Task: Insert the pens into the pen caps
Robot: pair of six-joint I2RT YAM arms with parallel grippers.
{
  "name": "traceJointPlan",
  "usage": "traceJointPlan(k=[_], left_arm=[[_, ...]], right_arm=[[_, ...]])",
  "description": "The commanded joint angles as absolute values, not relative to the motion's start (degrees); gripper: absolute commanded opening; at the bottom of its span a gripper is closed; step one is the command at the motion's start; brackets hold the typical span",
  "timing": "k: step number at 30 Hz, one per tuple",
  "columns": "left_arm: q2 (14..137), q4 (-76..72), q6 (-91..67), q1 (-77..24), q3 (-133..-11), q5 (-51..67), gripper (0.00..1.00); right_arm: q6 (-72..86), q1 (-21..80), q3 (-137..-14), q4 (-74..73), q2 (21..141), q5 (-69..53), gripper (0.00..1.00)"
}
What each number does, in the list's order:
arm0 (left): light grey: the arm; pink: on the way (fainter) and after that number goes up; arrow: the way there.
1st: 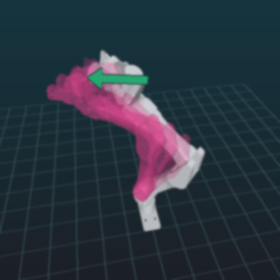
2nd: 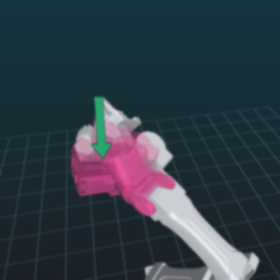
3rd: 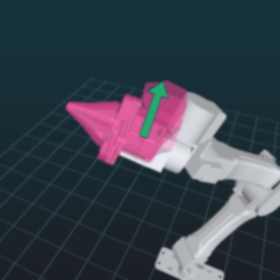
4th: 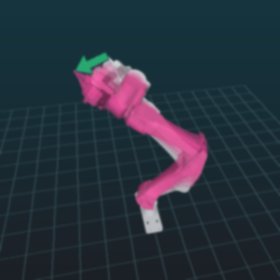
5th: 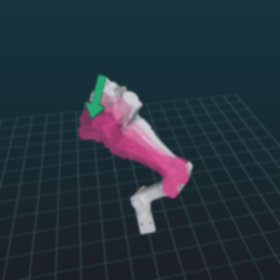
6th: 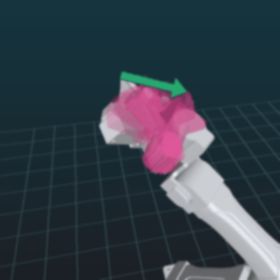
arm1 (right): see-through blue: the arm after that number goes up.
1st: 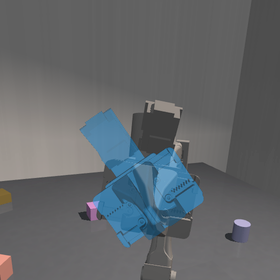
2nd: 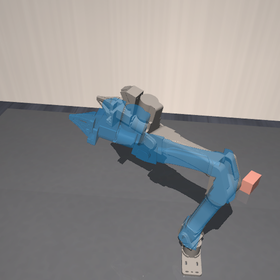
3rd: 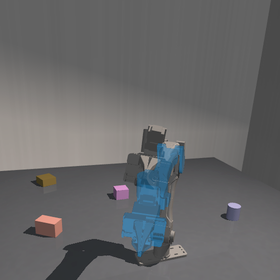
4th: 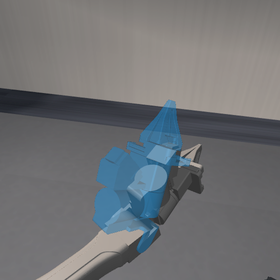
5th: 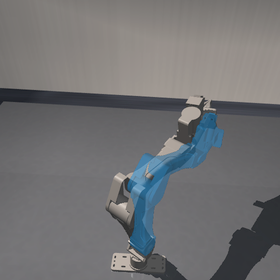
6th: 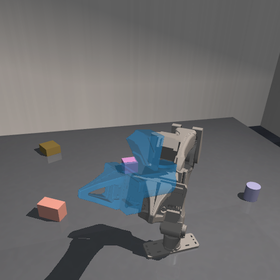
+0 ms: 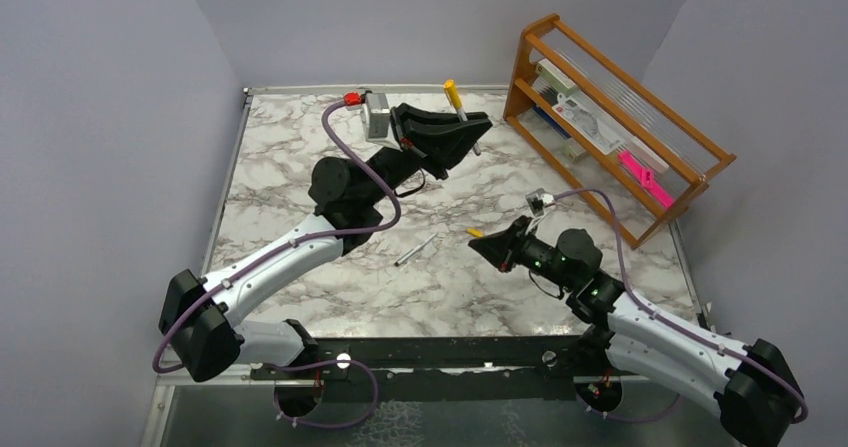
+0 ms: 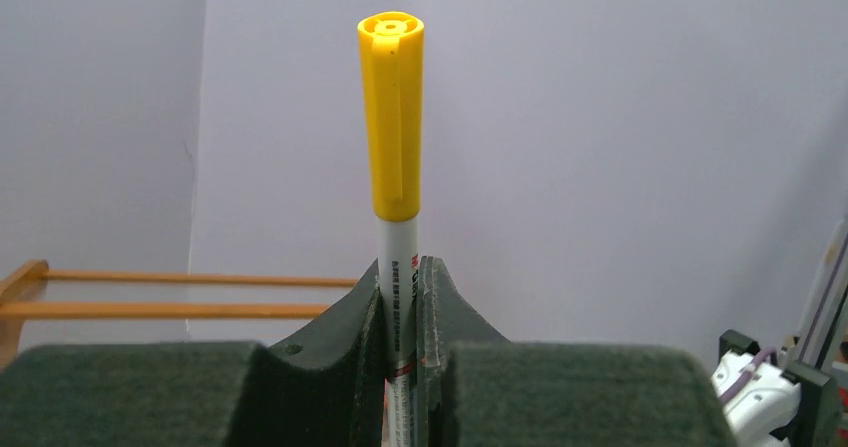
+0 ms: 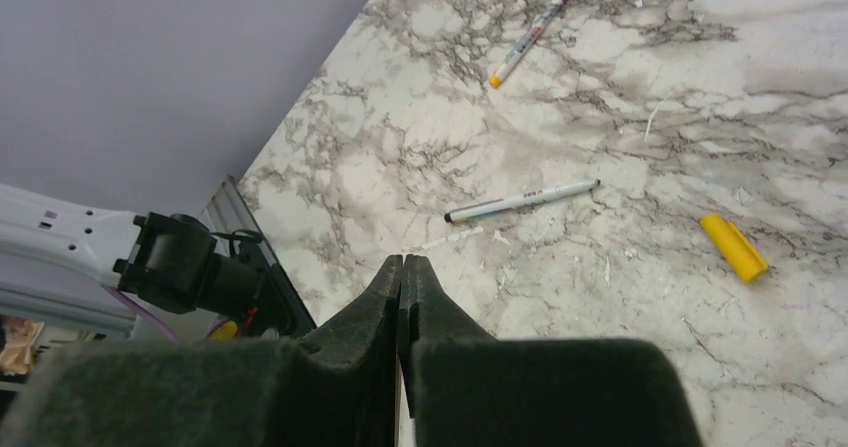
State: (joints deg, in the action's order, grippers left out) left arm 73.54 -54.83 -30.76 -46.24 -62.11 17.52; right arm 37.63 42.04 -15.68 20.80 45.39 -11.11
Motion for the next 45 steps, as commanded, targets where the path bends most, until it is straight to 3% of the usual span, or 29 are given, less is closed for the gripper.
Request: traceJointPlan(k=[1, 4, 9, 11, 13, 21, 38, 42, 45], left_arm=[[73.17, -50.63, -26.92, -46.23, -59.42, 20.42, 0.00], [72.88, -45.00, -25.27, -45.89, -58.65, 24.21, 0.00], [72.54, -39.94, -23.97, -45.77, -53.60, 28.14, 0.00], [72.28, -38.96, -23.40, -45.77, -51.66, 28.13, 0.00], [72.07, -38.02, -22.39, -45.79, -50.19, 27.57, 0.00], [74.92, -34.19, -16.87, -45.72, -51.42, 27.98, 0.00], [77.17, -33.29, -15.88, -45.79, -52.62, 30.88, 0.00], [77.11, -33.31, -16.24, -45.79, -52.22, 31.48, 0.00], [76.83, -33.31, -16.29, -45.79, -52.46, 31.59, 0.00]], right_arm=[[34.74, 42.10, -21.41, 13.37, 41.32, -6.27, 0.01], [30.88, 42.10, -26.38, 6.89, 38.50, -0.09, 0.04], [24.19, 42.12, -36.92, -1.88, 37.36, 8.50, 0.43], [22.69, 42.10, -39.96, -2.74, 37.15, 9.22, 0.52], [22.11, 42.10, -42.34, -2.73, 37.16, 9.19, 0.55], [20.53, 42.14, -47.29, 2.84, 41.55, 3.54, 0.48], [20.60, 42.10, -49.93, 10.14, 50.15, 1.20, 0.45], [20.58, 42.06, -50.47, 10.22, 50.69, 2.00, 0.27], [20.52, 42.11, -50.47, 10.04, 51.30, 1.23, 0.20]])
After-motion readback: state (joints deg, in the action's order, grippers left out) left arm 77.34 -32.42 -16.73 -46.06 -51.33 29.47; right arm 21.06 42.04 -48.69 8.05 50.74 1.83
